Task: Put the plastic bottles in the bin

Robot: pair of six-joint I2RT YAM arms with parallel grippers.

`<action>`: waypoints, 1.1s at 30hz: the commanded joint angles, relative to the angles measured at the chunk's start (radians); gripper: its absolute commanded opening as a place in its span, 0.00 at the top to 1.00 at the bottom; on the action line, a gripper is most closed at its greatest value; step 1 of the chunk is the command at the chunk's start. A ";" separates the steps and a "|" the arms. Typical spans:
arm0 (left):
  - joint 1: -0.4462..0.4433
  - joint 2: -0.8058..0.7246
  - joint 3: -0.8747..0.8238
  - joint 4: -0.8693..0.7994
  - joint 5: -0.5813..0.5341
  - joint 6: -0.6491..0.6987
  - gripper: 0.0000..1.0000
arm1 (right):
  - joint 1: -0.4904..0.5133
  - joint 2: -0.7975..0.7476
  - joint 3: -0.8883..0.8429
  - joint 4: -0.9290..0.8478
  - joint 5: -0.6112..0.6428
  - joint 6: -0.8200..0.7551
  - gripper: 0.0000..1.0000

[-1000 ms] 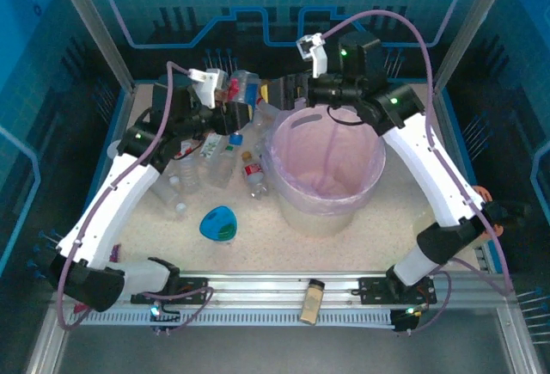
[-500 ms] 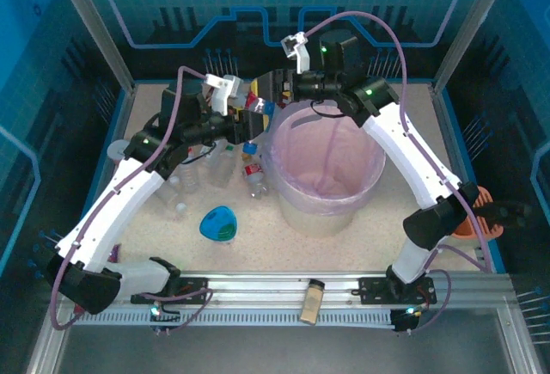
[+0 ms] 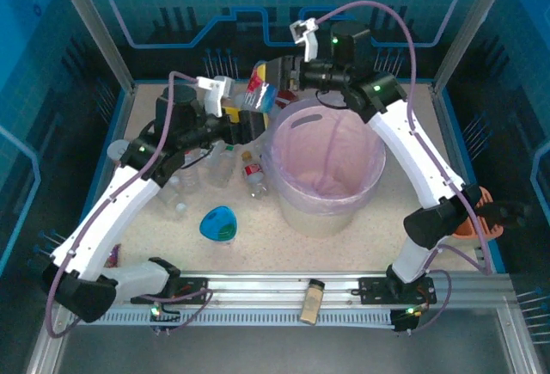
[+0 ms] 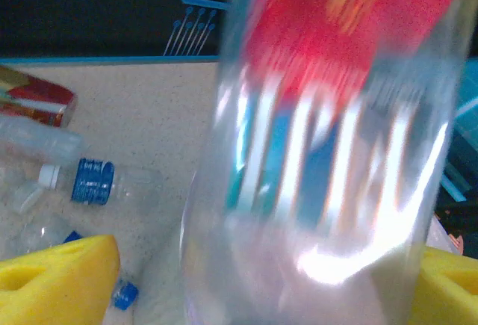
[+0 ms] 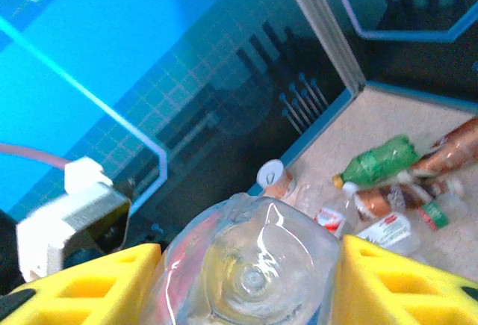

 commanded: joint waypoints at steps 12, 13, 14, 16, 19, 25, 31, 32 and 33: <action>0.300 -0.279 -0.248 -0.362 -0.168 -0.200 0.08 | -0.128 -0.250 0.050 -0.403 0.201 -0.396 0.58; 0.321 -0.288 -0.282 -0.355 -0.170 -0.214 0.07 | -0.123 -0.263 0.040 -0.454 0.241 -0.432 0.58; 0.348 -0.297 -0.322 -0.344 -0.169 -0.228 0.08 | -0.114 -0.276 0.023 -0.495 0.284 -0.466 0.59; 0.387 -0.299 -0.388 -0.320 -0.172 -0.256 0.07 | -0.092 -0.304 -0.026 -0.550 0.358 -0.517 0.59; 0.423 -0.286 -0.451 -0.304 -0.214 -0.282 0.06 | -0.050 -0.330 -0.108 -0.606 0.459 -0.559 0.60; 0.444 -0.275 -0.507 -0.326 -0.327 -0.291 0.01 | 0.025 -0.326 -0.266 -0.629 0.569 -0.576 0.60; 0.455 -0.272 -0.539 -0.351 -0.359 -0.284 0.01 | 0.045 -0.323 -0.480 -0.519 0.561 -0.533 0.60; 0.455 -0.271 -0.543 -0.353 -0.357 -0.284 0.01 | 0.048 -0.324 -0.518 -0.492 0.559 -0.521 0.60; 0.457 -0.268 -0.547 -0.353 -0.355 -0.284 0.01 | 0.055 -0.326 -0.555 -0.468 0.558 -0.512 0.59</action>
